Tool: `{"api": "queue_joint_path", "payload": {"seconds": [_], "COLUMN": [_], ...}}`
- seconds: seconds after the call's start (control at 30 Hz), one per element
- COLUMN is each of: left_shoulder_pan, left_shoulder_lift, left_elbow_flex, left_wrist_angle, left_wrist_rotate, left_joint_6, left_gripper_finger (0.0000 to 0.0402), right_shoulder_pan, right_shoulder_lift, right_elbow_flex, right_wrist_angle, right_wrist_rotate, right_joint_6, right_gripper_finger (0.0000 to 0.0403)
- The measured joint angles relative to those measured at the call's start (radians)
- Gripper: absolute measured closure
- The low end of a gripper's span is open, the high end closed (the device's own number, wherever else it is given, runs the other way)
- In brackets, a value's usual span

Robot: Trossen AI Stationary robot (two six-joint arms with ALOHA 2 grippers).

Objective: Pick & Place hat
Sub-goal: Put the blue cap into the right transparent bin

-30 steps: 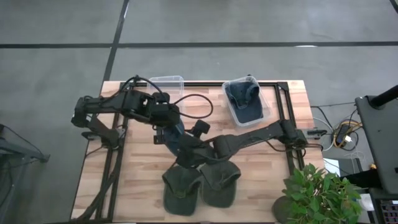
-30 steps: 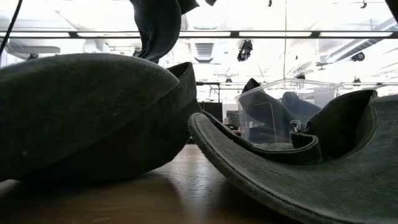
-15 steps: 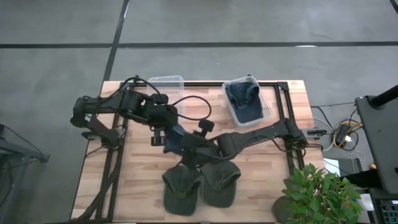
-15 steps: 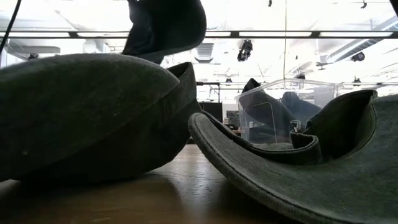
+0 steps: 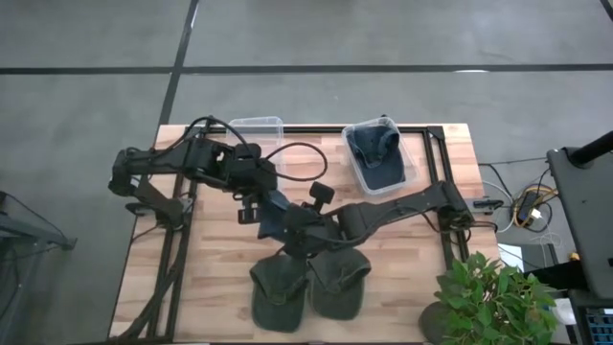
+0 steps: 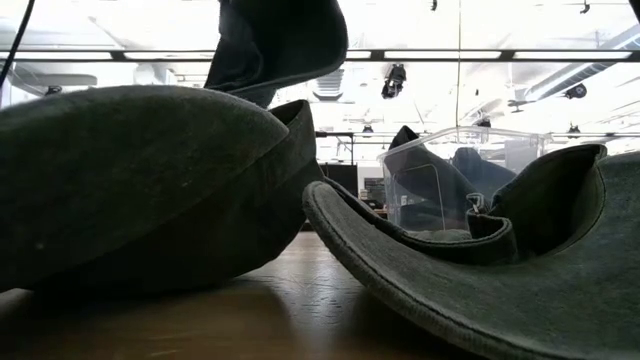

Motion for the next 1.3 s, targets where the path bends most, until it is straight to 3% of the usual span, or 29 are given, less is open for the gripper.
{"api": "queue_joint_path", "payload": {"seconds": [0.17, 0.3, 0.57, 0.8, 1.0, 1.3], "left_shoulder_pan": [-0.004, -0.014, -0.042, -0.076, -0.084, -0.085], "left_shoulder_lift": [-0.003, -0.004, -0.006, -0.011, -0.011, -0.011], "left_elbow_flex": [0.021, 0.058, 0.144, 0.151, 0.151, 0.151], "left_wrist_angle": [0.013, 0.048, 0.148, 0.237, 0.251, 0.251], "left_wrist_rotate": [-0.048, -0.135, -0.132, -0.13, -0.134, -0.137], "left_joint_6": [0.045, 0.073, 0.109, 0.15, 0.153, 0.146], "left_gripper_finger": [0.0266, 0.0239, 0.0232, 0.0232, 0.0232, 0.0232], "right_shoulder_pan": [-0.007, -0.023, -0.099, -0.147, -0.171, -0.256], "right_shoulder_lift": [-0.032, -0.081, -0.244, -0.421, -0.575, -0.717], "right_elbow_flex": [-0.001, -0.001, -0.002, -0.041, -0.175, -0.508], "right_wrist_angle": [-0.072, -0.116, -0.281, -0.51, -0.515, -0.506], "right_wrist_rotate": [-0.004, -0.003, 0.045, 0.154, 0.207, 0.207], "right_joint_6": [0.054, 0.094, 0.233, 0.487, 0.639, 0.836], "right_gripper_finger": [0.0393, 0.0394, 0.0394, 0.0394, 0.0394, 0.0393]}}
